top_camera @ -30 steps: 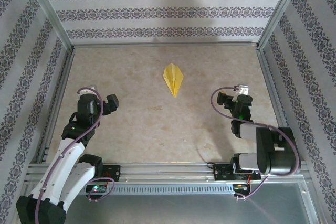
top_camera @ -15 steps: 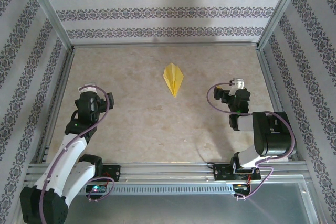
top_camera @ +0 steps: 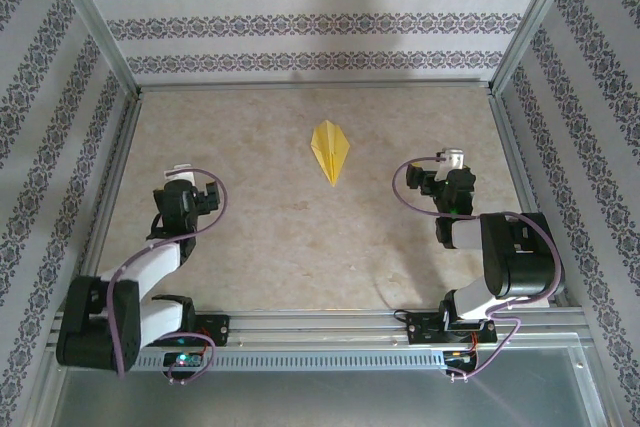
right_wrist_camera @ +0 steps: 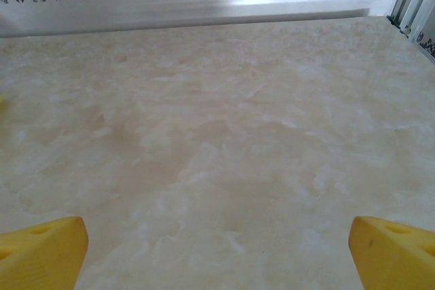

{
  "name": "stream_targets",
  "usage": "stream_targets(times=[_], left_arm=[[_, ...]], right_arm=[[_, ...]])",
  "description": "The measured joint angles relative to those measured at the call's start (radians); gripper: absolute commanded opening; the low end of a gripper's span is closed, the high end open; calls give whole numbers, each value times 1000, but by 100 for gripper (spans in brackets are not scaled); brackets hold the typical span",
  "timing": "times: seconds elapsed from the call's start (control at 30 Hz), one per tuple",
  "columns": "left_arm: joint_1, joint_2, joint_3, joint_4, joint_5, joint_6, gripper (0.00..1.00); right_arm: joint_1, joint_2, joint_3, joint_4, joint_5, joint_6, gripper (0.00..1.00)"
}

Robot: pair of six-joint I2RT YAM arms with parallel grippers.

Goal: Fold a paper plane with a square sheet of paper (fold left side to right side)
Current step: Reset both arms

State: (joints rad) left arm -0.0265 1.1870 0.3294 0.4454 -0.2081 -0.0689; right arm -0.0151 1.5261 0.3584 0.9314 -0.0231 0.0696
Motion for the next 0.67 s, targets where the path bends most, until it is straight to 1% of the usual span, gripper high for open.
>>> stream_targets(times=[0.13,0.3,0.4,0.5,0.67], left_arm=[[3,141,-26,221,50,29,100],[15,251,-25,364,130,37,100],[16,378,-25,515,172,43,100],[16,405,-26,525,190,44,100],[16,406,17,527,183,43,100]], right_arm=[[0,0,0,0,1,-3,98],[0,0,0,0,7,-8,98],[0,0,0,0,7,-14,98],[0,0,0,-1,7,-18,99],[9,0,0,-7,14,-21,98]])
